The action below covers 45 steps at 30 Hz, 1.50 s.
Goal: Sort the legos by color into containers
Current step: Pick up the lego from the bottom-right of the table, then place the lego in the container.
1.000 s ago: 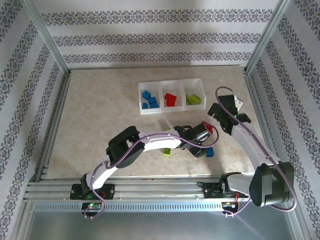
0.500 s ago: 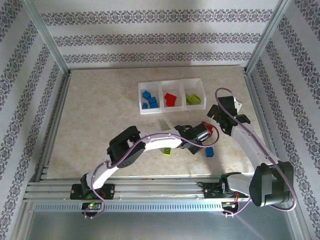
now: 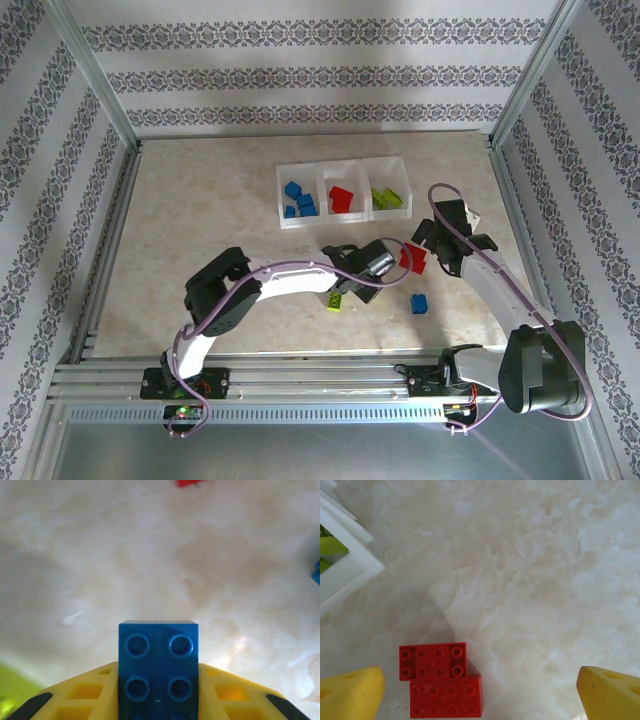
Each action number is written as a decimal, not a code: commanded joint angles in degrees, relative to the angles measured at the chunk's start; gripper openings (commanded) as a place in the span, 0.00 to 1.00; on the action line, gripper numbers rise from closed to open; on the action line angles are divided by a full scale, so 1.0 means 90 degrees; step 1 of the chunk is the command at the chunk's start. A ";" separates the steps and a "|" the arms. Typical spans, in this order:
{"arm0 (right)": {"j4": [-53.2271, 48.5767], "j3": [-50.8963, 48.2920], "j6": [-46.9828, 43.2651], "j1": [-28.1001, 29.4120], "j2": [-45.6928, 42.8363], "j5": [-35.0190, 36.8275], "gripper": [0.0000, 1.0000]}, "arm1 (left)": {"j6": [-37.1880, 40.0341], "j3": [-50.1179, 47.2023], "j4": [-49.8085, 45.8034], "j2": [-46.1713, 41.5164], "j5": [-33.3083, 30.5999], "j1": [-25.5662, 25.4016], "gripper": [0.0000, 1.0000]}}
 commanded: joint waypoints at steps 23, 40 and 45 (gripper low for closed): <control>-0.0025 -0.0083 0.0370 0.0558 0.0378 0.0014 0.98 | 0.0282 0.0258 0.0088 -0.0988 -0.0679 0.2798 0.33; -0.0020 -0.0073 0.0331 0.0786 0.0476 0.0050 0.98 | 0.0447 0.2621 -0.0858 0.0845 -0.0650 0.3564 0.36; -0.0001 -0.0010 0.0312 0.0811 0.0653 0.0005 0.98 | 0.0377 0.2836 -0.0959 0.1110 -0.0568 0.3666 0.37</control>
